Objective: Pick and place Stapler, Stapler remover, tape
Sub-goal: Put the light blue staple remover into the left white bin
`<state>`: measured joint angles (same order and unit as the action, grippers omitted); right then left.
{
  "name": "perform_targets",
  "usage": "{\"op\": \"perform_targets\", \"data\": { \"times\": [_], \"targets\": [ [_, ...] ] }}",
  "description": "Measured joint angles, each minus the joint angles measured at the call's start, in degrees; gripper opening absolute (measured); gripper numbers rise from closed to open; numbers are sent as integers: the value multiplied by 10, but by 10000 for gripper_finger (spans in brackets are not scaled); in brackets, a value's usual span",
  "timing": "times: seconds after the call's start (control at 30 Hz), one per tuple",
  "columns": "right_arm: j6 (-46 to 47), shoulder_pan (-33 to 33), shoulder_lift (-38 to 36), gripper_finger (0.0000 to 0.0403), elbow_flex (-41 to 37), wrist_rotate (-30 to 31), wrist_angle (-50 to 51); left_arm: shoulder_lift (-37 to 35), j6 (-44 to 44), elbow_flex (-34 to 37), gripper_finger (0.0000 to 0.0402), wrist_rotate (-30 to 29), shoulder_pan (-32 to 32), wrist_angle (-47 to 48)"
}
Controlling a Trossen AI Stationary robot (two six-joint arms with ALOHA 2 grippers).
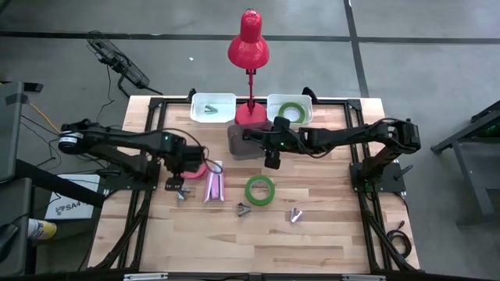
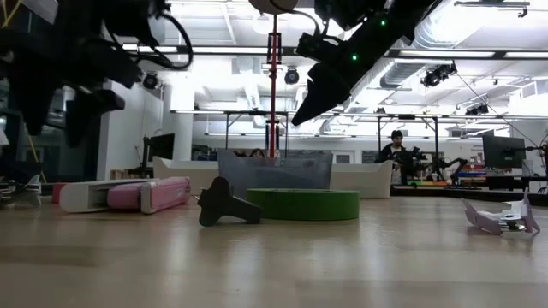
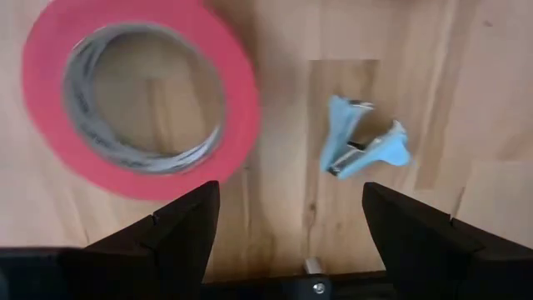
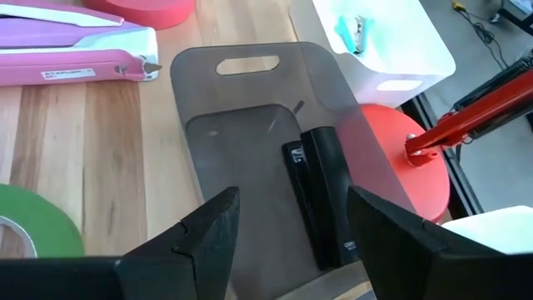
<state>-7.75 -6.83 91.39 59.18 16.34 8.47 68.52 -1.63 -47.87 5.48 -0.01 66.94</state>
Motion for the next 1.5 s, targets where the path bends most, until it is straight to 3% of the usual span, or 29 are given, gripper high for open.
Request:
{"op": "perform_targets", "data": {
  "times": [0.37,0.5,0.7,0.97,1.5],
  "targets": [
    [-2,0,0,213,0,-10,0,7,10,0,291,-19,-102,0],
    [-11,0,0,213,0,-21,0,32,58,0,291,-33,-109,-15],
    [-17,1,0,213,0,-25,1,97,99,0,291,-1,-110,-20],
    [-26,1,0,213,0,-35,3,169,75,0,291,18,-116,7],
    [-30,1,0,213,0,-36,6,189,49,15,291,-4,-196,-52]
  ]
}}
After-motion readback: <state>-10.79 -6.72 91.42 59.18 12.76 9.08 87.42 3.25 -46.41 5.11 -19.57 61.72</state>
